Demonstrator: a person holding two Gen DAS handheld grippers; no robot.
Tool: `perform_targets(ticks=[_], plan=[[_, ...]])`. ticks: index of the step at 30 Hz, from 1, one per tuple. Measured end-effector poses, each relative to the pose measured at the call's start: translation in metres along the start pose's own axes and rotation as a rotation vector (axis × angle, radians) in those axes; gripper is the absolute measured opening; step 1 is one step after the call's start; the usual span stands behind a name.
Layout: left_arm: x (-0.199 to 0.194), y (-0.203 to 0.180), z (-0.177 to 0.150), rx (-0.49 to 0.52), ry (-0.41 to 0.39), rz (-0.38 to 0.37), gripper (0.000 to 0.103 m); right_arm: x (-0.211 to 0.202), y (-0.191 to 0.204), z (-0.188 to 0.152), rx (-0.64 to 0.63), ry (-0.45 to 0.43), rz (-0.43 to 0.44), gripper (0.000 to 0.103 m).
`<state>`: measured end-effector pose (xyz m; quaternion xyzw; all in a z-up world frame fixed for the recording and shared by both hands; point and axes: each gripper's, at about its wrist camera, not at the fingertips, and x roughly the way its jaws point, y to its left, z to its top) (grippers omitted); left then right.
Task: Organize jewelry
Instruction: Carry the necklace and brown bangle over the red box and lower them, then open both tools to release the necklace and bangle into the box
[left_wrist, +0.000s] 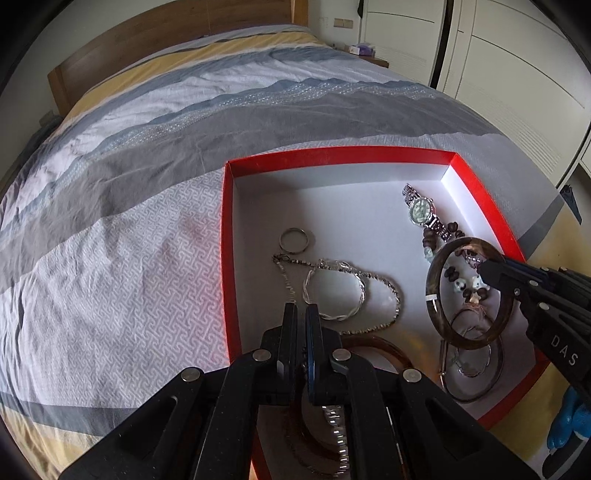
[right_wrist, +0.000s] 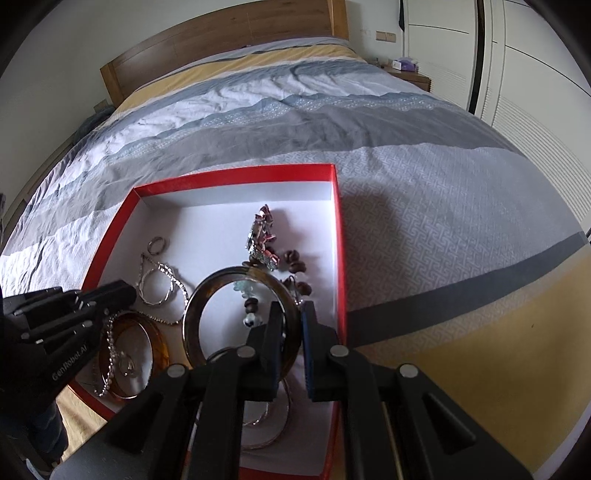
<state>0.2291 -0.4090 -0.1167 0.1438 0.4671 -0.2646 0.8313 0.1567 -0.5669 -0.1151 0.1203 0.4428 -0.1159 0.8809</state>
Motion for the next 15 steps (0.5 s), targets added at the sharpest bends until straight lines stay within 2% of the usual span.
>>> perform_targets(ticks=[3,8,10,11,13,15], plan=[[-0.001,-0.001,-0.002,0.001,0.001,-0.002,0.006,-0.001,0.000,0.000,-0.002,0.004,0.001,0.010],[-0.008,-0.001,-0.004,-0.001,-0.007,-0.002,0.017,-0.006,0.000,-0.003,0.003,0.010,0.006,0.011],[-0.012,-0.001,-0.004,0.001,-0.012,-0.003,0.025,-0.011,0.001,-0.004,-0.001,0.005,0.002,0.012],[-0.015,-0.002,-0.004,0.004,-0.015,-0.005,0.027,-0.013,0.001,-0.004,-0.001,0.002,0.001,0.013],[-0.020,-0.003,-0.004,0.007,-0.023,-0.006,0.034,-0.020,0.000,-0.004,0.003,-0.008,-0.007,0.024],[-0.027,-0.003,-0.005,0.009,-0.031,-0.010,0.036,-0.029,-0.001,-0.004,0.012,-0.018,-0.001,0.026]])
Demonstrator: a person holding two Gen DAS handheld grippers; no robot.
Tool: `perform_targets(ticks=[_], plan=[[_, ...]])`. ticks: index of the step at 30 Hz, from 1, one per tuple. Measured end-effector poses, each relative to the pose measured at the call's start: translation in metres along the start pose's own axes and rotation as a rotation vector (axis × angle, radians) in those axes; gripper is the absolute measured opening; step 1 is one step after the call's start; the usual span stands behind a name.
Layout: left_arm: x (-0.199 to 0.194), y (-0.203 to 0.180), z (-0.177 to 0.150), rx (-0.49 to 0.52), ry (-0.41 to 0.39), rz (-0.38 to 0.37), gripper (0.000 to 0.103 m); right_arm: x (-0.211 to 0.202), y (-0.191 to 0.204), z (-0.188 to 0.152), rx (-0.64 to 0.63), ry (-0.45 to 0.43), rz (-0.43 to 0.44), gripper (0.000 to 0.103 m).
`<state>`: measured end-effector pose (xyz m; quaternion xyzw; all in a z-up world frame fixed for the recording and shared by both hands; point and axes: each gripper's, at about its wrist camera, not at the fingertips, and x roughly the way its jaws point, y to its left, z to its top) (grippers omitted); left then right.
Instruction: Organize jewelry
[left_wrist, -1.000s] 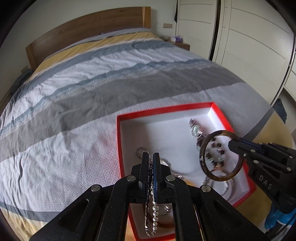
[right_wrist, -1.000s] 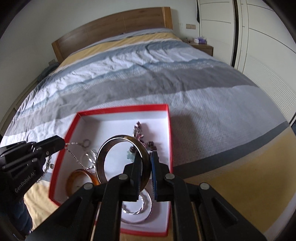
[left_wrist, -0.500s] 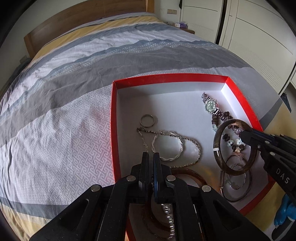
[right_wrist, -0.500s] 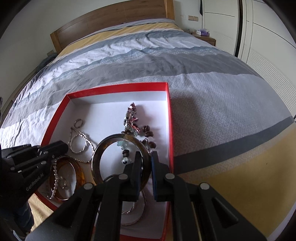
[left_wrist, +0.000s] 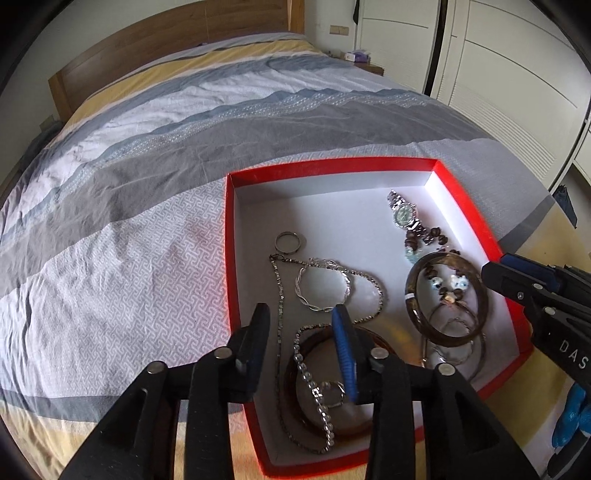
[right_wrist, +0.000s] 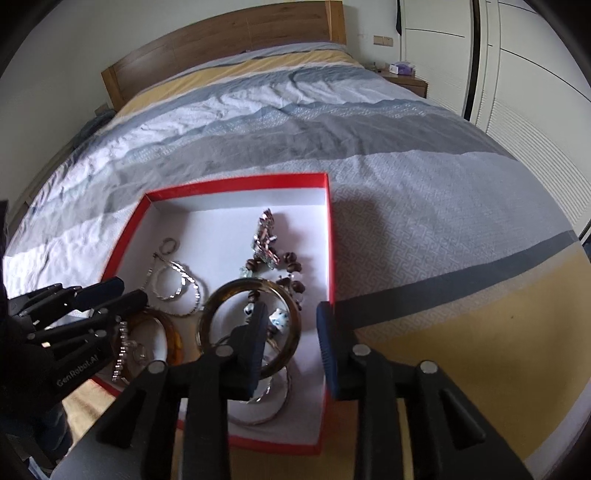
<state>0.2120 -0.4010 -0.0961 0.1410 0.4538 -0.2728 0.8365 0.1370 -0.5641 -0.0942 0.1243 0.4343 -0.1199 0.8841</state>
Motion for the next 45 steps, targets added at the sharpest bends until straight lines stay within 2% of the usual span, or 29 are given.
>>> perform_targets(ticks=[7,11,17,19,22,29,36,45], plan=[[-0.034,0.000,-0.003,0.000,-0.042,-0.008,0.048,-0.033,0.004,-0.005,0.001,-0.028,-0.011,0.028],[-0.059,0.005,-0.008,0.000,-0.075,0.013,0.049,-0.050,0.012,-0.012,-0.001,-0.034,-0.011,0.030],[-0.110,0.028,-0.029,-0.039,-0.165,0.030,0.053,-0.079,0.037,-0.023,-0.027,-0.050,-0.002,0.032],[-0.124,0.034,-0.035,-0.031,-0.170,0.043,0.056,-0.088,0.046,-0.026,-0.036,-0.059,0.003,0.035],[-0.151,0.048,-0.050,-0.029,-0.191,0.084,0.063,-0.109,0.064,-0.031,-0.055,-0.081,0.012,0.038],[-0.210,0.087,-0.085,-0.075,-0.245,0.184,0.068,-0.154,0.107,-0.040,-0.100,-0.138,0.030,0.039],[-0.271,0.127,-0.126,-0.131,-0.305,0.288,0.075,-0.192,0.150,-0.060,-0.121,-0.178,0.062,0.045],[-0.333,0.166,-0.183,-0.208,-0.397,0.343,0.092,-0.232,0.189,-0.091,-0.127,-0.208,0.102,0.046]])
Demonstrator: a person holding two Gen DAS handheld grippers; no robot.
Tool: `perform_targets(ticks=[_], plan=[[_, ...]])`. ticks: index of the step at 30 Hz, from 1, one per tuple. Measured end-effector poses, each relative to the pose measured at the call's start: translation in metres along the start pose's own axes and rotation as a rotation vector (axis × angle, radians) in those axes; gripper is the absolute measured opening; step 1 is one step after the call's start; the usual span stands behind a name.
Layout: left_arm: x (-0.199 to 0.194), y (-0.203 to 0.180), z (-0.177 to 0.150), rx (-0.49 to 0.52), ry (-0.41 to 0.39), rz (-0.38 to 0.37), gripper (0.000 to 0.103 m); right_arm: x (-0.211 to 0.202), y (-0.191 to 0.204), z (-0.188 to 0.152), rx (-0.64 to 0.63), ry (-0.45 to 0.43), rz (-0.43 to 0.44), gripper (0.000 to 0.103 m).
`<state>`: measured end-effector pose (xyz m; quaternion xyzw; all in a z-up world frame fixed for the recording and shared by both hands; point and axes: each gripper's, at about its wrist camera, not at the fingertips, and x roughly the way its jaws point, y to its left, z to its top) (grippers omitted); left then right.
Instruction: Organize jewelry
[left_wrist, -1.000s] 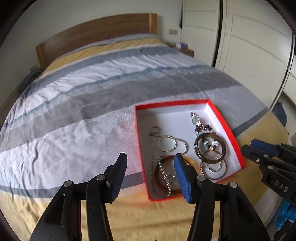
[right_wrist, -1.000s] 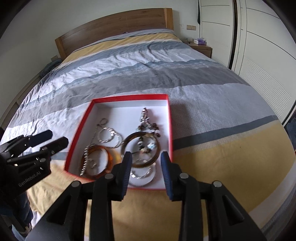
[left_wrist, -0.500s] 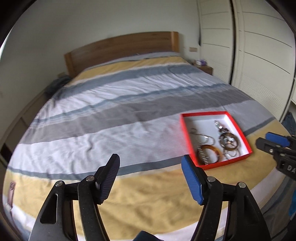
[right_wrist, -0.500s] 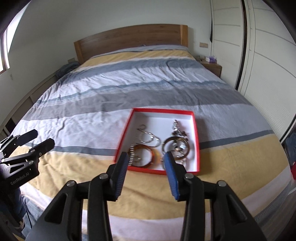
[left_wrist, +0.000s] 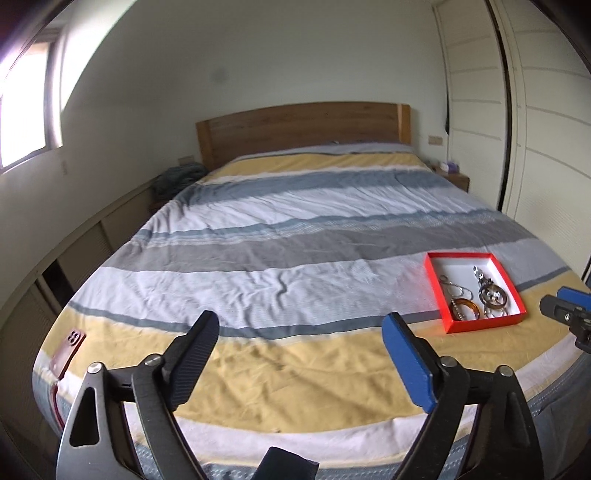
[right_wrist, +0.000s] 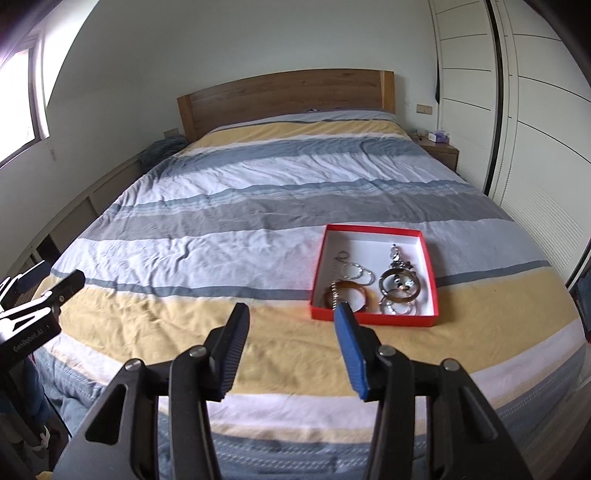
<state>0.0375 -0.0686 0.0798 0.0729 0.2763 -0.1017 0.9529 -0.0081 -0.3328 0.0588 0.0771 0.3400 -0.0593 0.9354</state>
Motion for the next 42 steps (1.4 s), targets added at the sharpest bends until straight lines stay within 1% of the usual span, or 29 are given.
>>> perform_targets(ticks=[1,7,16,25,29,34,39,42], plan=[[-0.005,0.005,-0.002,-0.006,-0.006,0.007,0.095,-0.002,0.002,-0.002,-0.004,-0.001,0.002,0.046],[-0.035,0.031,-0.019,-0.041,-0.038,0.036,0.100,-0.019,0.024,-0.016,-0.028,-0.001,0.033,0.047],[-0.074,0.044,-0.031,-0.057,-0.081,0.042,0.102,-0.053,0.044,-0.032,-0.062,-0.035,0.067,0.047],[-0.110,0.045,-0.039,-0.043,-0.138,0.043,0.103,-0.076,0.060,-0.044,-0.100,-0.065,0.082,0.049],[-0.122,0.046,-0.041,-0.046,-0.160,0.045,0.103,-0.086,0.065,-0.048,-0.112,-0.083,0.088,0.055],[-0.135,0.047,-0.046,-0.044,-0.177,0.049,0.103,-0.099,0.068,-0.052,-0.116,-0.110,0.085,0.059],[-0.141,0.044,-0.048,-0.034,-0.182,0.064,0.103,-0.107,0.070,-0.053,-0.110,-0.137,0.071,0.070],[-0.143,0.043,-0.049,-0.038,-0.180,0.072,0.103,-0.110,0.071,-0.054,-0.116,-0.153,0.049,0.073]])
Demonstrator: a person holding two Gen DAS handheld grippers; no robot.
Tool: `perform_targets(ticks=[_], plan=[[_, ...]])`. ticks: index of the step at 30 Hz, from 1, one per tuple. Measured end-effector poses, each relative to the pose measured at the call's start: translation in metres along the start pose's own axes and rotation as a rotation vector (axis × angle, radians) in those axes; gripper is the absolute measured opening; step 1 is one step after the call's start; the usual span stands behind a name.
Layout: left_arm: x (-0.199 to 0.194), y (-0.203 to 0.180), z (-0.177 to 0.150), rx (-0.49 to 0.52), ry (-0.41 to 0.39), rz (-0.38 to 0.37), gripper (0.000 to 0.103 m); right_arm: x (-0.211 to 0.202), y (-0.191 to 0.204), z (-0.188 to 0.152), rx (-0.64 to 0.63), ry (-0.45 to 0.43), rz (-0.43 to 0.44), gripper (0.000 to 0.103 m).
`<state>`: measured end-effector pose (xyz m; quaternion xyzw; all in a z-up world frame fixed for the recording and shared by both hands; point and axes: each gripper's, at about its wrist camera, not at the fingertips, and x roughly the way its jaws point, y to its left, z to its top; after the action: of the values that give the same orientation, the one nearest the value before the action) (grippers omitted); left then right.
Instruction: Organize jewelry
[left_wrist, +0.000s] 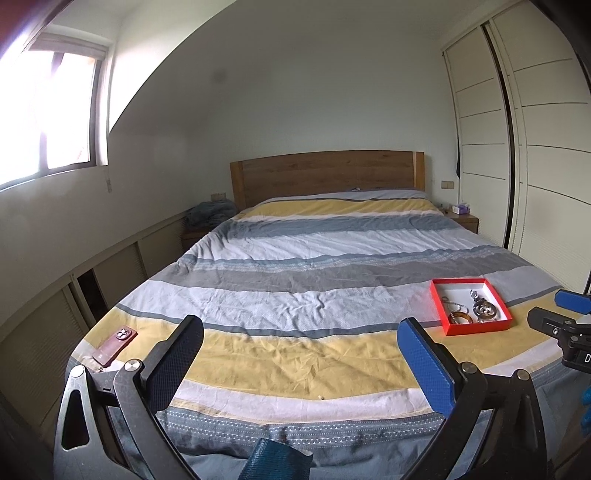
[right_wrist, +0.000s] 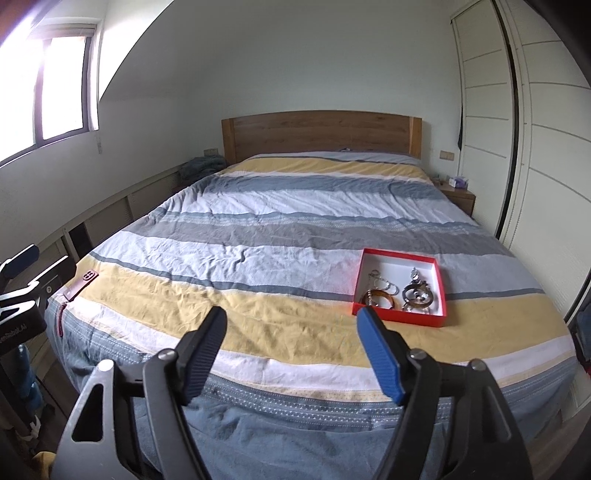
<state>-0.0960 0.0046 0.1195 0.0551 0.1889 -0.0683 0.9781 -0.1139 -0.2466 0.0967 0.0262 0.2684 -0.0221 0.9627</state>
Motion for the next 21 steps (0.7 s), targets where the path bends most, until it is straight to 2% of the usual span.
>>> perform_targets(ticks=[6,11,21], plan=[[0.003,-0.003,-0.001,-0.001,0.011,0.010,0.103,0.000,0.001,-0.003,-0.018,-0.016,-0.026,0.076],[0.008,-0.002,-0.003,-0.004,0.021,0.000,0.103,0.009,-0.001,-0.007,-0.012,0.005,-0.028,0.076],[0.032,-0.010,-0.016,0.008,0.090,-0.025,0.103,0.026,-0.010,-0.019,0.020,0.048,-0.042,0.076]])
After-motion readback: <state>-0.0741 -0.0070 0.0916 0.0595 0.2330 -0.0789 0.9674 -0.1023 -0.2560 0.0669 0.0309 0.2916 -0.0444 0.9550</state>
